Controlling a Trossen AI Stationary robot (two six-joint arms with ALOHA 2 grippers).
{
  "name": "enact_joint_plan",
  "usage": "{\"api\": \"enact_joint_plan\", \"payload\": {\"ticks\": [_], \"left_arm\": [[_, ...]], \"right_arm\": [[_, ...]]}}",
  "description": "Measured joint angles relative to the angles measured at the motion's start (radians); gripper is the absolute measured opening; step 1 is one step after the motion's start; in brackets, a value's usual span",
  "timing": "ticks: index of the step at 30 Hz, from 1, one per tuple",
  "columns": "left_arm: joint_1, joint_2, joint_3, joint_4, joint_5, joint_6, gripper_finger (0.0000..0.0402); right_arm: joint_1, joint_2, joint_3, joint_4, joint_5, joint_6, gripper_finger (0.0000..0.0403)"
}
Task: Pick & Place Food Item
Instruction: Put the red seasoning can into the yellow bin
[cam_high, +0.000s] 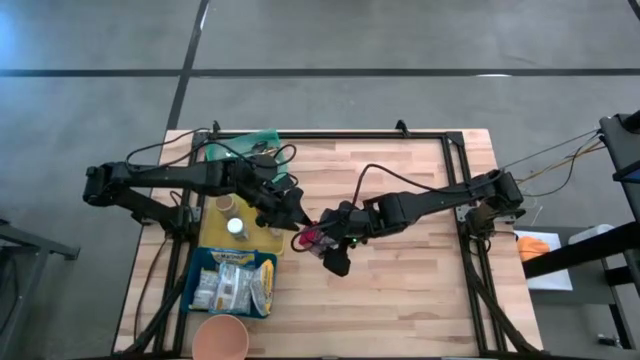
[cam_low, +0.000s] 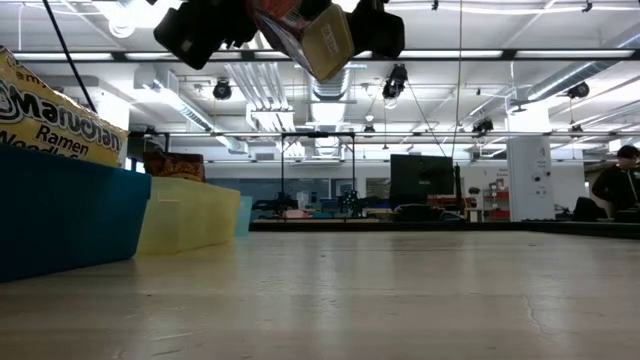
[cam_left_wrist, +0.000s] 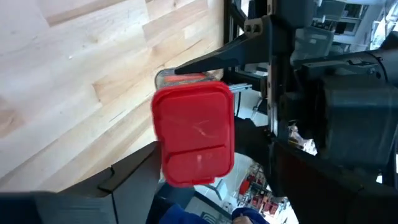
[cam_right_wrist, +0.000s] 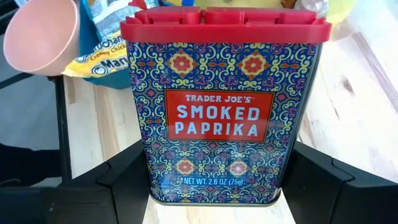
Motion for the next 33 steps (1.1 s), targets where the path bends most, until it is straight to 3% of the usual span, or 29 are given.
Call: {"api": "enact_joint_plan", "payload": {"ticks": [10,20,33], "left_arm": [[-0.008,0.0,0.0,-0.031,-0.062,-0.02,0.0397],[-0.03,0.001,-0.004,-0.024,-0.14,-0.022,0.0386],[-0.032,0.003,-0.006,-0.034,-0.146,-0.079,0.0386]], "right_arm": [[0.005,-0.001,0.0,0.009,-0.006,0.0,0.0279],[-0.023,-0.001,0.0,0.044,0.002,-0.002,0.0279],[-0.043,-0.001,0.0,0.135,-0.007,-0.051,0.0279]]}}
